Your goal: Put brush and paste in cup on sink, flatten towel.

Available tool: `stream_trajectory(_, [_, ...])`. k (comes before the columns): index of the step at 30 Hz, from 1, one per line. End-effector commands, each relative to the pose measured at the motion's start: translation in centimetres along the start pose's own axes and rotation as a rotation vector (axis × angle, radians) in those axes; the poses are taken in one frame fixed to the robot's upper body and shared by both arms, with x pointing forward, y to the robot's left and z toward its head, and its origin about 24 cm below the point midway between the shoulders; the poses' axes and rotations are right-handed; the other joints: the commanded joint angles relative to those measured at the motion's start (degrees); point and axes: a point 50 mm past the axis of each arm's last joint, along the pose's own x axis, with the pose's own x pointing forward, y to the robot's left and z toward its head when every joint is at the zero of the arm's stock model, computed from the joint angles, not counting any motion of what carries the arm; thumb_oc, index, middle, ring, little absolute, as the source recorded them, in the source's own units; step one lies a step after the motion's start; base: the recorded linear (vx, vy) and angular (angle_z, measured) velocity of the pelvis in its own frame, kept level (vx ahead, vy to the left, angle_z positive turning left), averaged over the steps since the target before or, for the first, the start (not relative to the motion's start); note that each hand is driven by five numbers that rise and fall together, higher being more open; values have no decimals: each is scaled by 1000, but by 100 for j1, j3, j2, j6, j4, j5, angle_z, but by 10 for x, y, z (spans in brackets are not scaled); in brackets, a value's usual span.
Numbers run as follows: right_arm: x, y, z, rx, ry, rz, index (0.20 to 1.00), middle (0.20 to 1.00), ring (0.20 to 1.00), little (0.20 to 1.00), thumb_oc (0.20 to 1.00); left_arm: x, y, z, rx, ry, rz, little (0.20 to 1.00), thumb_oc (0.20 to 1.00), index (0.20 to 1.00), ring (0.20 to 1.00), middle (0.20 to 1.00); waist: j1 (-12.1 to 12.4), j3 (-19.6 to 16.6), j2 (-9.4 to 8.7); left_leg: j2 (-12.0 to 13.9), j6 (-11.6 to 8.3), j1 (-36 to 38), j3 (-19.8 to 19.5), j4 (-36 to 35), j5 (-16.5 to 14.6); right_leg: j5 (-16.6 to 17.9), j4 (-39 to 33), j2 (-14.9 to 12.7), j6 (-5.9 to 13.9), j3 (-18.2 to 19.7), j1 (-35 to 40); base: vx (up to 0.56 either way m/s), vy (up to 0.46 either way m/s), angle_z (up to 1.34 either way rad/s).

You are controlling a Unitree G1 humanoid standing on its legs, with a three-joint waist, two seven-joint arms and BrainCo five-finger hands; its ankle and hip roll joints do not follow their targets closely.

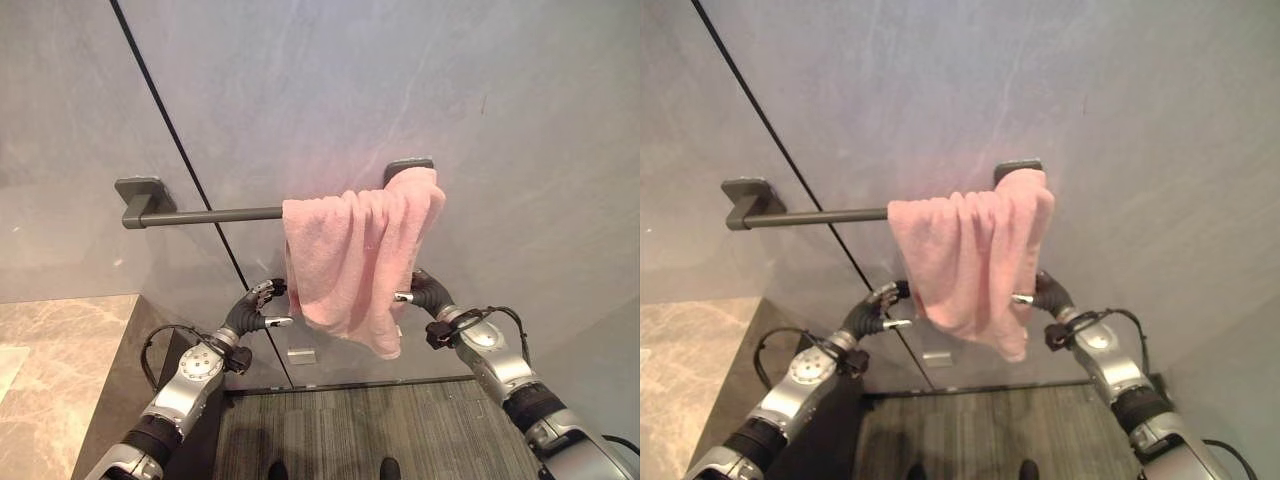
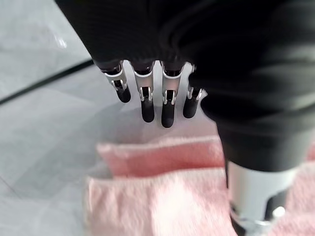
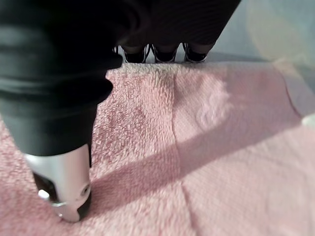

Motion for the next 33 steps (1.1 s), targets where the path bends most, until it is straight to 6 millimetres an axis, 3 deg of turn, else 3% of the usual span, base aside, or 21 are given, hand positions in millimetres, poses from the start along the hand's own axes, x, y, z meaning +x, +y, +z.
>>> stream_trajectory(1, [26,0,45,-20,-182,-87,1000,1000,1000,1000,1000,28,3,36,70,-117,0,1000,1000,1000,1000,1000,60,91,-311,-24,-140,390,28,23,-257,152,45,-426,302,-23,86,0,0,0])
stream_trajectory(3, [26,6,44,-29,-183,-87,1000,1000,1000,1000,1000,31,-1,38,72,-124,1,1000,1000,1000,1000,1000,44,109,-324,-31,-129,388,18,23,-259,155,45,-412,289,4,85,0,0,0])
stream_trajectory(5, [24,7,41,-40,-180,-100,1000,1000,1000,1000,1000,31,-3,38,75,-125,2,667,667,667,667,667,37,113,-346,-26,-123,385,14,23,-265,154,45,-405,283,7,91,0,0,0])
stream_trajectory(6, [23,7,40,-41,-180,-107,269,269,269,269,269,30,-4,37,69,-122,3,322,322,322,322,322,36,113,-355,-25,-121,381,13,23,-265,153,45,-401,280,4,91,0,0,0])
stream_trajectory(7, [23,8,40,-51,-184,-121,200,200,200,200,200,31,-5,36,65,-121,4,200,200,200,200,200,30,114,-363,-27,-118,375,13,23,-268,154,45,-400,280,2,87,0,0,0])
stream_trajectory(13, [17,12,39,1,-209,-140,200,200,200,200,200,28,-8,35,55,-124,12,200,200,200,200,200,33,120,-419,-32,-102,342,8,23,-275,166,45,-420,305,-9,52,0,0,0])
stream_trajectory(20, [-10,15,45,-24,-291,-126,200,200,200,200,200,12,-2,38,52,-161,39,200,200,200,200,200,35,48,-549,-30,-102,382,31,23,-306,163,45,-438,328,-10,85,0,0,0])
stream_trajectory(23, [-25,25,83,-198,-454,-36,200,200,200,200,200,-2,6,62,67,-285,52,200,200,200,200,200,47,46,-632,-3,-120,386,43,23,-310,164,45,-425,334,-8,89,0,0,0])
stream_trajectory(24, [-28,26,89,-207,-481,-28,200,200,200,200,200,-5,6,64,67,-295,50,200,200,200,200,200,48,46,-637,1,-120,398,45,23,-316,158,45,-421,335,-6,102,0,0,0])
stream_trajectory(25, [-39,30,110,-221,-592,-15,200,200,200,200,200,-19,10,79,61,-381,66,200,200,200,200,200,71,53,-657,11,-125,426,56,23,-322,156,45,-415,347,0,120,0,0,0])
stream_trajectory(26, [-46,33,119,-223,-642,-7,200,200,200,200,200,-25,12,83,51,-407,77,200,200,200,200,200,75,50,-661,12,-124,437,64,23,-325,158,45,-415,350,-3,127,0,0,0])
stream_trajectory(33, [-66,63,139,-119,-775,158,200,200,200,200,200,-61,23,92,-92,-485,131,200,200,200,200,200,152,79,-674,0,-106,471,94,23,-327,159,45,-425,354,6,144,-2,3,-1])
